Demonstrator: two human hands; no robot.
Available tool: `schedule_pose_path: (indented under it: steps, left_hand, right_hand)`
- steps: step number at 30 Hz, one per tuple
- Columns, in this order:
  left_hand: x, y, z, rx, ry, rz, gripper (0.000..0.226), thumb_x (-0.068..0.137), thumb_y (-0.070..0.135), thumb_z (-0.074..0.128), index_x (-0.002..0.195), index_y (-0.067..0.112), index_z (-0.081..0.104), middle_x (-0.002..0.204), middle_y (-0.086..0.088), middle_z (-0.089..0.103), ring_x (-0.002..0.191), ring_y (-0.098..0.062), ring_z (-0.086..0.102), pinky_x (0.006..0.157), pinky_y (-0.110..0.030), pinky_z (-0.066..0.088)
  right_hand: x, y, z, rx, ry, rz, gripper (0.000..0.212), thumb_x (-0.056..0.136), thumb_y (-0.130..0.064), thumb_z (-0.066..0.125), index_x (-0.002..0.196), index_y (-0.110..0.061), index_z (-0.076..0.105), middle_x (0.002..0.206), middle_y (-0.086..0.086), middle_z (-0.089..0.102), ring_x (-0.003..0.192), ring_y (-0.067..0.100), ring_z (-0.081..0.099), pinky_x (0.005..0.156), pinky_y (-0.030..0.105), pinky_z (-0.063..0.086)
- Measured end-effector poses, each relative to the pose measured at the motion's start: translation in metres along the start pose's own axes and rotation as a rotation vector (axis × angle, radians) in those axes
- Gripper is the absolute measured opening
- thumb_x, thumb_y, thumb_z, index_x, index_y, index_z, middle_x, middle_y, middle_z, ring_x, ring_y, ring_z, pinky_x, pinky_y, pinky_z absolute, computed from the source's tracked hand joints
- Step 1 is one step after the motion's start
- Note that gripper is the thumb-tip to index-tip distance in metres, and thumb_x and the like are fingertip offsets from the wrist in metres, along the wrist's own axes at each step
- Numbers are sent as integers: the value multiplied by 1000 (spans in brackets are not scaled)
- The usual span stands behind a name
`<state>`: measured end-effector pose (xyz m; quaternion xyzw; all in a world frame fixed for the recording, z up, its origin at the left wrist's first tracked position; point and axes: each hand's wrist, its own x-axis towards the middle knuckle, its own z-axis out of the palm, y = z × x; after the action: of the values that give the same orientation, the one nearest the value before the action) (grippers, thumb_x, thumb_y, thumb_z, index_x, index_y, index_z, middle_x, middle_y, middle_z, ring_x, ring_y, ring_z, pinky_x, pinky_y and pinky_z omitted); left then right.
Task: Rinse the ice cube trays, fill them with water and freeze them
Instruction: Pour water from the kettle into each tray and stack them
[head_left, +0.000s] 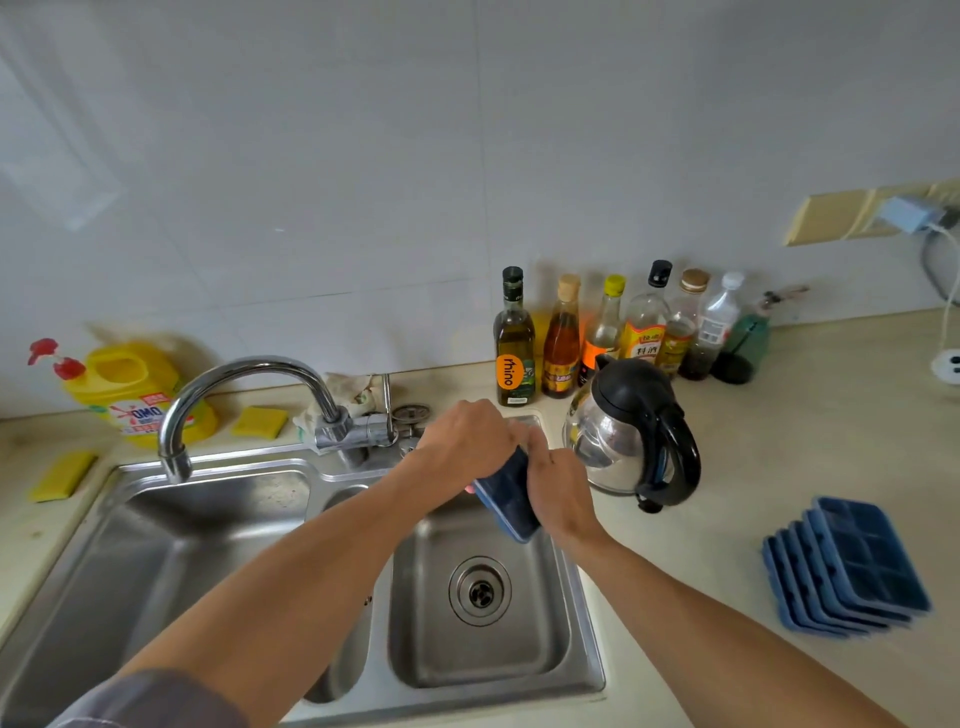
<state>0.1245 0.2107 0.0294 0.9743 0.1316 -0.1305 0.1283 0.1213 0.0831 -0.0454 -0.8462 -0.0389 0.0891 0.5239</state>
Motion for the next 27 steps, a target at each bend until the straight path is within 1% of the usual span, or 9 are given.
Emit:
schedule_pose_path:
  steps: [4, 8, 10, 14, 17, 19, 22, 24, 27]
  left_hand:
    - [8, -1, 3, -55, 7, -18, 42, 100, 42, 48, 71, 11, 53, 62, -9, 59, 33, -16, 56, 30, -19, 39]
    - [14, -6, 8, -194, -13, -25, 61, 96, 66, 41, 73, 12, 58, 61, -9, 61, 39, -19, 62, 38, -22, 45]
    - [14, -12, 10, -295, 24, -37, 67, 93, 77, 34, 79, 17, 60, 64, -6, 66, 41, -17, 66, 44, -24, 51]
    - [6, -22, 31, -787, 136, -108, 69, 87, 82, 35, 104, 19, 57, 87, -4, 70, 66, -17, 73, 58, -37, 64]
    - [-6, -13, 62, -1177, 98, -218, 64, 89, 76, 45, 117, 19, 55, 108, -8, 70, 89, -24, 74, 72, -47, 64]
    - [-5, -10, 74, -1330, 151, -290, 64, 93, 72, 45, 120, 16, 58, 110, -7, 69, 96, -22, 70, 74, -40, 61]
    - [3, -23, 69, -1244, 280, -325, 53, 100, 60, 42, 112, 13, 63, 103, -5, 71, 94, -19, 69, 73, -32, 55]
    - [4, -37, 65, -1122, 279, -288, 52, 101, 59, 41, 111, 13, 63, 100, -4, 71, 91, -20, 69, 82, -41, 58]
    - [-2, -50, 60, -955, 324, -170, 50, 99, 62, 43, 105, 16, 63, 94, 0, 70, 85, -18, 68, 81, -46, 59]
  right_hand:
    - [5, 3, 0, -9, 2, 34, 64, 110, -47, 27, 66, -15, 60, 69, 5, 66, 74, 20, 68, 64, 30, 47]
    - [14, -1, -4, -85, -14, 73, 68, 106, -58, 27, 68, -14, 61, 69, 4, 66, 71, 15, 66, 60, 29, 46]
    - [19, -1, -5, -86, -2, 123, 69, 105, -61, 27, 78, -10, 64, 82, 10, 70, 81, 23, 67, 68, 34, 48]
    - [21, 0, -8, 71, 65, 258, 68, 103, -64, 25, 89, -9, 63, 99, 14, 67, 92, 26, 66, 85, 42, 54]
    - [19, -10, -2, 155, 50, 271, 61, 103, -65, 28, 80, -18, 60, 89, 9, 67, 89, 25, 67, 88, 46, 56]
    - [15, -17, 3, 113, -20, 207, 67, 101, -65, 33, 85, -10, 68, 75, 5, 65, 77, 22, 65, 77, 41, 57]
    - [8, -24, 5, 118, -160, 171, 64, 92, -67, 45, 86, -8, 70, 72, 11, 71, 65, 24, 68, 57, 33, 53]
    - [7, -26, 1, 107, -253, 149, 56, 94, -61, 53, 94, -7, 69, 81, 14, 75, 73, 28, 74, 60, 33, 58]
    - [8, -30, -6, 135, -383, 126, 26, 99, -40, 61, 107, -16, 68, 96, 7, 76, 88, 27, 75, 69, 34, 59]
